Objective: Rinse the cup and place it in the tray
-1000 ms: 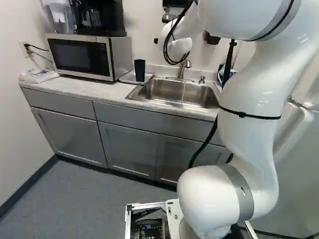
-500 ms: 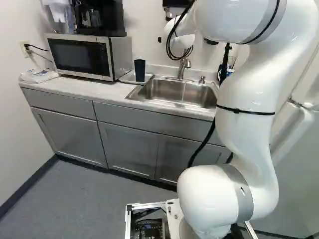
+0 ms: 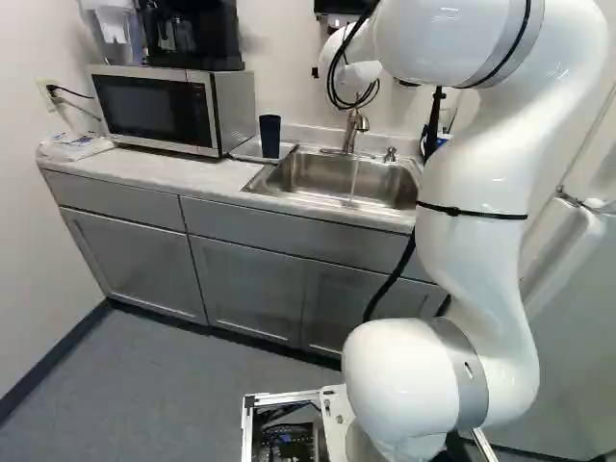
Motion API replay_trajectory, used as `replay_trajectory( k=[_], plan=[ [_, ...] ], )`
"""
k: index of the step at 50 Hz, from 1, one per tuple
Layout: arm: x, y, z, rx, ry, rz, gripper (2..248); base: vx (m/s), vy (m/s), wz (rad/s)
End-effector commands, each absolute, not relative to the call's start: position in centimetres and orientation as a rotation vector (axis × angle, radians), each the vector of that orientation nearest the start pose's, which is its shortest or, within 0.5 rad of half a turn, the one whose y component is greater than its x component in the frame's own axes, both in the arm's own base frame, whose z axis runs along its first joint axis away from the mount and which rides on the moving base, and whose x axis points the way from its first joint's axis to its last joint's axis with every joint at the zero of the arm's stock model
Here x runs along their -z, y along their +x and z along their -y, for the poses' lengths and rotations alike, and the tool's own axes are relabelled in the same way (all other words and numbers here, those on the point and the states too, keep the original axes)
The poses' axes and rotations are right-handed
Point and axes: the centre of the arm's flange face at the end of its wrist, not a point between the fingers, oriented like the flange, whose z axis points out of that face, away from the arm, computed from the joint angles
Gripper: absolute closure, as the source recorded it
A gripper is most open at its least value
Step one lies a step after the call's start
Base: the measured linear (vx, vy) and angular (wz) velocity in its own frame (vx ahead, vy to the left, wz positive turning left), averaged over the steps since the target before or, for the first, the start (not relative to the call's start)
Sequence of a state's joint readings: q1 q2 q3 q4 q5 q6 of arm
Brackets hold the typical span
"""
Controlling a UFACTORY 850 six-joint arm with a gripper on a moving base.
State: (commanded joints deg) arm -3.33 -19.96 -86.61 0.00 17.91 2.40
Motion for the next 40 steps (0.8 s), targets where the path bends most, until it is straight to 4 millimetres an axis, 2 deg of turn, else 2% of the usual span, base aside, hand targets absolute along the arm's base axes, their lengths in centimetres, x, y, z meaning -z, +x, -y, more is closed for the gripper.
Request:
replay_trajectory(
  k=[22,40],
  plan=[
    [-68.4,67.5,5.8,2.056,-2.408,-0.153,3,0.0,0.0,0.0],
    [-68.1,69.6,5.8,2.052,-2.409,-0.151,3,0.0,0.0,0.0]
  ],
)
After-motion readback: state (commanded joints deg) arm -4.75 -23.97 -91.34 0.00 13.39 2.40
